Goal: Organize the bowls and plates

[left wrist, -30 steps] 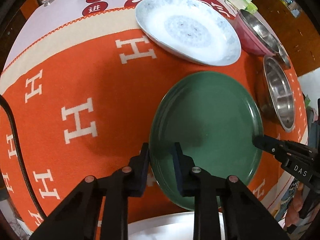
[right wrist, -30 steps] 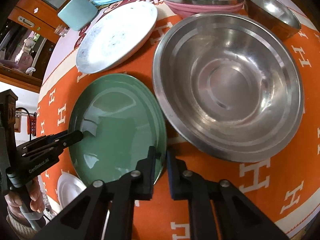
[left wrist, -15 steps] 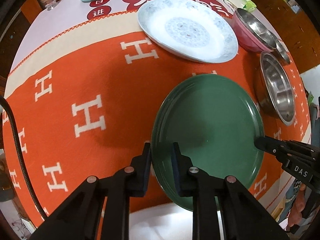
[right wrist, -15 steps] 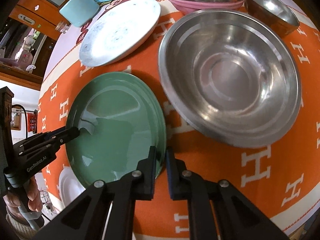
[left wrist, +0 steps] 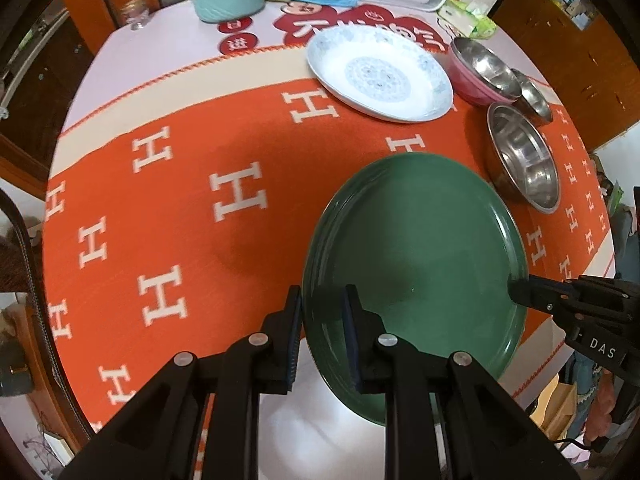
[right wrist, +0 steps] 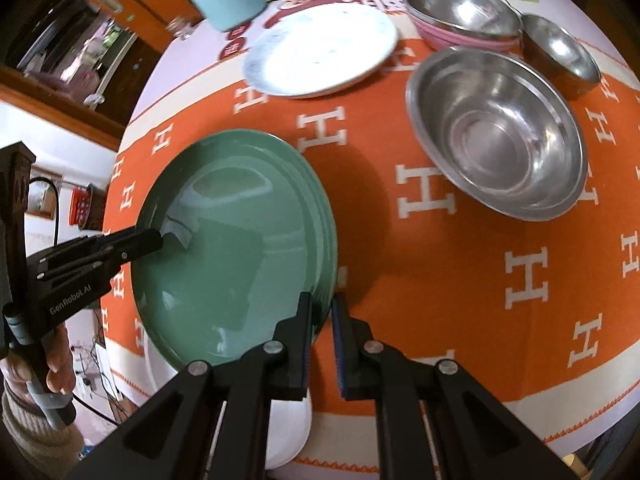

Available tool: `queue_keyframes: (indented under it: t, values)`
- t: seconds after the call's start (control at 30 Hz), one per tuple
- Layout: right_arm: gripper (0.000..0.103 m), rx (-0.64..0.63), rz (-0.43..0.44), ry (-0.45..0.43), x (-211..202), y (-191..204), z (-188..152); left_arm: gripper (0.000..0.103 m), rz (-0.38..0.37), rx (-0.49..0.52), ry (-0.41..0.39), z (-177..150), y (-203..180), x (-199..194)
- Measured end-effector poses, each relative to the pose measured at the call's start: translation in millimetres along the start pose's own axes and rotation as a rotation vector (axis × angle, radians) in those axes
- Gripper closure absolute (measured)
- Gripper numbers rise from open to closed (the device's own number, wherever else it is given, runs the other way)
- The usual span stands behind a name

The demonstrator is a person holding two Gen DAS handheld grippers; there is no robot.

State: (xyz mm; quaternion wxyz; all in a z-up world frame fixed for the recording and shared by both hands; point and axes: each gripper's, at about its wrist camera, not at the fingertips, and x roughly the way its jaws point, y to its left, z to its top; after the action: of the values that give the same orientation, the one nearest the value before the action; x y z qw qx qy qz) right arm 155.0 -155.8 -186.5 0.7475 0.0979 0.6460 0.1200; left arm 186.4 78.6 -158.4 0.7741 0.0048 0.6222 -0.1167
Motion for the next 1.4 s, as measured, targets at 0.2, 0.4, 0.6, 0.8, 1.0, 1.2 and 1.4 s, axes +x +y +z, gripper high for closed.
queue_keyframes:
  t: [0.2, 0.4, 0.6, 0.8, 1.0, 1.2, 1.4]
  values:
    - [0.094, -0.076, -0.013, -0.01, -10.5, 23.8, -10.3, 0.085, 0.016, -0.028, -0.035, -22.5, 13.7, -24.9]
    - [0.094, -0.158, -0.016, 0.014, -11.9, 44.4, -28.0, 0.085, 0.034, -0.066, -0.041, -50.1, 23.8, -31.9]
    - [0.094, -0.221, -0.019, 0.067, 2.8, 58.2, -49.6, 0.085, 0.036, -0.106, 0.0, -87.7, 33.0, -23.8]
    - [0.094, -0.265, -0.028, 0.136, 23.1, 61.5, -70.9, 0.085, 0.026, -0.143, 0.072, -125.1, 35.4, -1.3]
    - [0.094, -0.276, -0.035, 0.177, 36.3, 56.3, -80.5, 0.085, 0.045, -0.145, 0.106, -145.3, 28.3, 14.4]
    - [0.094, -0.299, -0.045, 0.18, 35.3, 56.0, -86.7, 0.085, 0.056, -0.158, 0.099, -153.5, 22.9, 14.8]
    - [0.094, -0.328, -0.048, 0.17, 30.6, 58.4, -88.2, 0.085, 0.062, -0.17, 0.089, -154.9, 18.8, 8.6]
